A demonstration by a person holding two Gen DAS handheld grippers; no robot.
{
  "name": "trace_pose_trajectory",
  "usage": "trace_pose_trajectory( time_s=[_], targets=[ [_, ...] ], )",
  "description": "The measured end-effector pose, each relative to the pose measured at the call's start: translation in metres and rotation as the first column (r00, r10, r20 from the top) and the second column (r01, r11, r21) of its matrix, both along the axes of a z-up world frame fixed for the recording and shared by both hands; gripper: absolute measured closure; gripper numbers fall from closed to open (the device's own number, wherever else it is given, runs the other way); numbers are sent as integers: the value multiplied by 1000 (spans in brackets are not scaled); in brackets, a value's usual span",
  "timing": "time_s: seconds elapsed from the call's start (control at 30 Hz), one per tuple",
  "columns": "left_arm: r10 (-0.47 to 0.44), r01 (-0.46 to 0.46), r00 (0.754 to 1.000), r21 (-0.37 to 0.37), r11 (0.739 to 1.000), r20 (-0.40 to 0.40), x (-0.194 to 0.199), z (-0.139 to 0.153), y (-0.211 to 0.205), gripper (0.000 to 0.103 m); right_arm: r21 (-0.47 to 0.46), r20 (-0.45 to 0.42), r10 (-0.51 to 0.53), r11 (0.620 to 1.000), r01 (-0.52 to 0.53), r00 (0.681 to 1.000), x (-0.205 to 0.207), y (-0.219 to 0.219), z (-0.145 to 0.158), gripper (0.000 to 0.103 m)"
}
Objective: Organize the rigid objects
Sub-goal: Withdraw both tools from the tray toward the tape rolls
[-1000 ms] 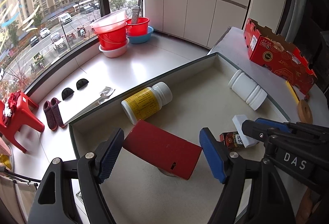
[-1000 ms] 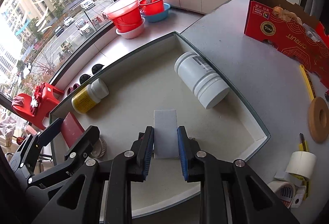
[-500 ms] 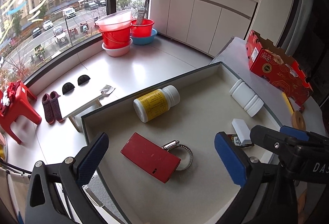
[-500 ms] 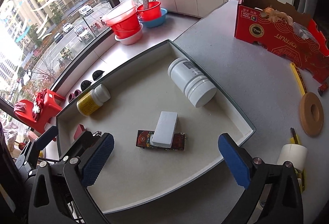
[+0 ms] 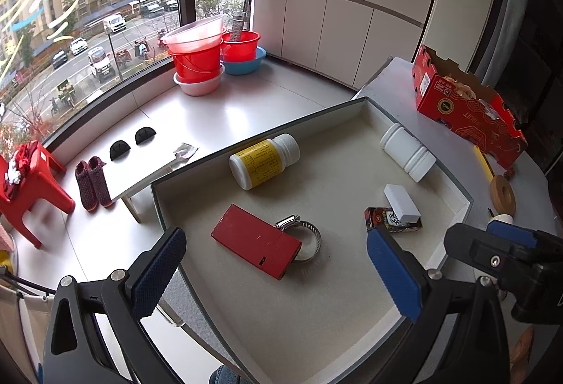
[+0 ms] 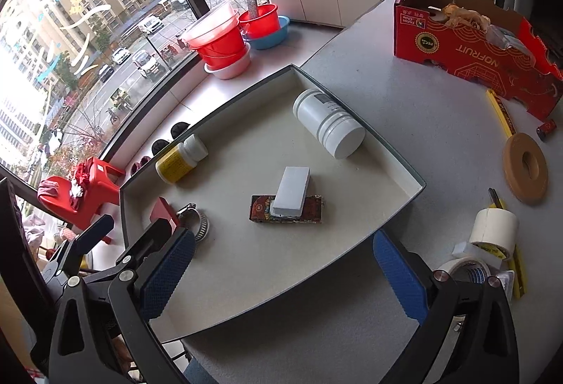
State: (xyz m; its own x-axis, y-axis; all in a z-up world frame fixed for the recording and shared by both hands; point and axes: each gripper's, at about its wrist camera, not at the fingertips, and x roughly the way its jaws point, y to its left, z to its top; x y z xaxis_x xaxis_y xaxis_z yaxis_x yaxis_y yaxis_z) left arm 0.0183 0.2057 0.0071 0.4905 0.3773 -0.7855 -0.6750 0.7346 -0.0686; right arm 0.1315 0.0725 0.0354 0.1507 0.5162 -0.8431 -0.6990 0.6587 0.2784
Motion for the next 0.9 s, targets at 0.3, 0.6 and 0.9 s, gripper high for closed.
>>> trace_pose_trajectory(
  time_s=[0.3, 0.6, 0.9],
  targets=[
    [-79, 79, 997, -2, 997, -7, -13, 5, -42, 0, 20, -12, -39, 999, 39, 999, -27, -58, 8, 1],
    [-240, 239, 970, -28, 971, -32, 1, -5, -111, 0, -15, -49, -177, 984, 176, 983, -41, -149, -19, 1],
    [-380, 376, 923, -71, 924, -60, 53, -13, -168, 0, -80, -88, -385, 922, 379, 919, -25, -245, -57, 1]
  ],
)
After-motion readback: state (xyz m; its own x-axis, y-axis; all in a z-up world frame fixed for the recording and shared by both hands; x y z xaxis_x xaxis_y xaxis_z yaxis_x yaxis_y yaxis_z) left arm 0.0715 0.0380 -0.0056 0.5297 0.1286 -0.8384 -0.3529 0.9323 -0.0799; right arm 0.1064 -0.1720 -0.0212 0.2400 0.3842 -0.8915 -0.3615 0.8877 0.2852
